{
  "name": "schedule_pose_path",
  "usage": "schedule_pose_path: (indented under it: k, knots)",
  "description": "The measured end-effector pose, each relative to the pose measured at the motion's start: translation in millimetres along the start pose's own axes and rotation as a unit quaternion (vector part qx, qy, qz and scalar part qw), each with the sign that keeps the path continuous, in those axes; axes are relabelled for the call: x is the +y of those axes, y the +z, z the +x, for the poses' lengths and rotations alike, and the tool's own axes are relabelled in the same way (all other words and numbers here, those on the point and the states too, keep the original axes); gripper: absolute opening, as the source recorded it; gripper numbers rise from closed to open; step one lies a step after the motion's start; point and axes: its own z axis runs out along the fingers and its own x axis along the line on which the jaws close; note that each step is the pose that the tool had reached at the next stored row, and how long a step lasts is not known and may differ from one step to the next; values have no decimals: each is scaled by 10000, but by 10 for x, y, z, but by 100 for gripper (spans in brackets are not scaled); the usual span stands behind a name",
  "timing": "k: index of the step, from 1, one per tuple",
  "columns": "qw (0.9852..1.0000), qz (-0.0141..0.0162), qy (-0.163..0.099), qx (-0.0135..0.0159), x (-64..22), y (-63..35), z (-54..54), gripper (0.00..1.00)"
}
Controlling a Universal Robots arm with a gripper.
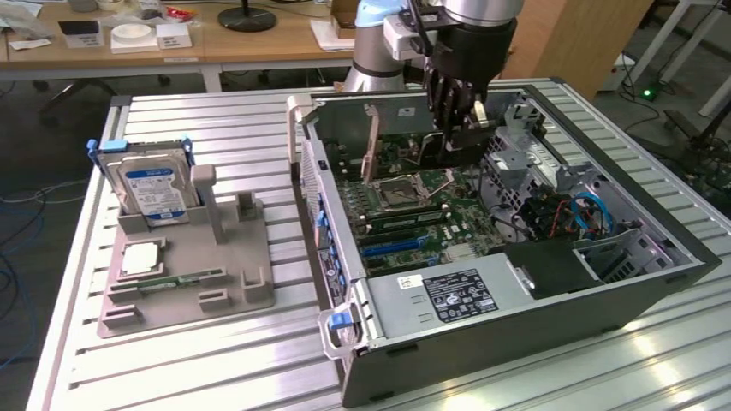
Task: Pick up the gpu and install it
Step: 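Insert the gpu into the slot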
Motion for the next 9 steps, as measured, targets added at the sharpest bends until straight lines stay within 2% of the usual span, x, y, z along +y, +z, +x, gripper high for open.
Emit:
schedule_pose_path:
  k: [9]
  knots:
    - [10000,-7,-1,1,45,119,9,27]
